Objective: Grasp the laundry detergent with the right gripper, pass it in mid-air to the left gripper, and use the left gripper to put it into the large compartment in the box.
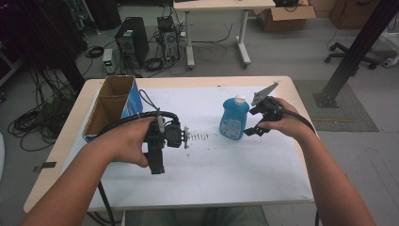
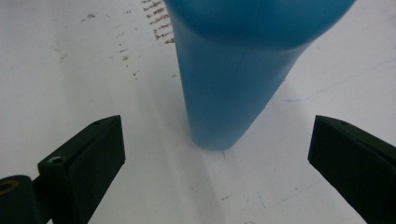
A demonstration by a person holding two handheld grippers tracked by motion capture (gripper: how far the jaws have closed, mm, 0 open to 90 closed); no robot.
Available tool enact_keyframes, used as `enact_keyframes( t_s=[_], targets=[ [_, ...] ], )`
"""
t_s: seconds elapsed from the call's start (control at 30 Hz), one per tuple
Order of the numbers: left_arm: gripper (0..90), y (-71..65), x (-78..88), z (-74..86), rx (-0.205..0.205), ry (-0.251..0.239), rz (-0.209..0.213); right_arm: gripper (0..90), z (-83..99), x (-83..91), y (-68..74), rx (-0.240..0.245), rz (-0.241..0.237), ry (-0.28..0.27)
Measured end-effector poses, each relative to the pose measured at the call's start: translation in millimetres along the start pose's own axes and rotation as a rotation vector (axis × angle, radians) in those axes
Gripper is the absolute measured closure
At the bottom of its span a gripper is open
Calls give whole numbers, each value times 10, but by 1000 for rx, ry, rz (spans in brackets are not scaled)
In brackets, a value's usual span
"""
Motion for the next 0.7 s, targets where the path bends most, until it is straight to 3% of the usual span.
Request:
enact_keyframes(
  t_s=[0.7],
  targets=[
    [3, -8, -17, -25, -1, 5, 3, 25, 2, -176, -4, -49, 25, -168]
  ],
)
Point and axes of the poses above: each handheld gripper's, and its own axes: x roughly backward along the jaws, z roughly out of its underside, y roughly to its left, the point moved 9 cm from there along -x, roughly forward along the jaws
